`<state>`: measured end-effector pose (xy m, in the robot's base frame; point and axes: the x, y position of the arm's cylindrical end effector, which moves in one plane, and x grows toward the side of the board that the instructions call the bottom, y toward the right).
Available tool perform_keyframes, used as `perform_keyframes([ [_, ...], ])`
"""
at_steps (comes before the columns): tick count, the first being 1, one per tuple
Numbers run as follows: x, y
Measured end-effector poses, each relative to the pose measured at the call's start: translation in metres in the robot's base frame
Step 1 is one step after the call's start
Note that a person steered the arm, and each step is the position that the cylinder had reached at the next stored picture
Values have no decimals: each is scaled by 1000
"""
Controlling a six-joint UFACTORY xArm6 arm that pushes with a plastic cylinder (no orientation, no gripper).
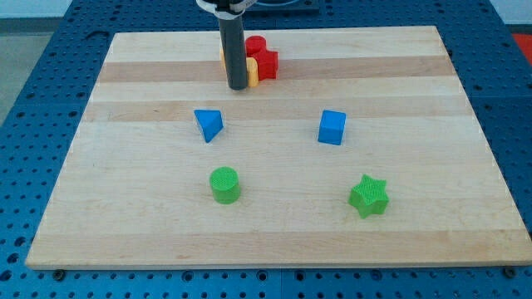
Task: Move the blue triangle slightly right
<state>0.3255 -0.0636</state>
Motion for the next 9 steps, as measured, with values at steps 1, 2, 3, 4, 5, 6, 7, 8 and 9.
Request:
perform_keyframes([
  [1, -2, 0],
  [2, -2, 0],
  [3, 13, 0],
  [4, 31, -29],
  [5, 63, -87],
  [6, 97, -128],
  [7, 117, -111],
  [8, 113, -46],
  [9, 110, 18],
])
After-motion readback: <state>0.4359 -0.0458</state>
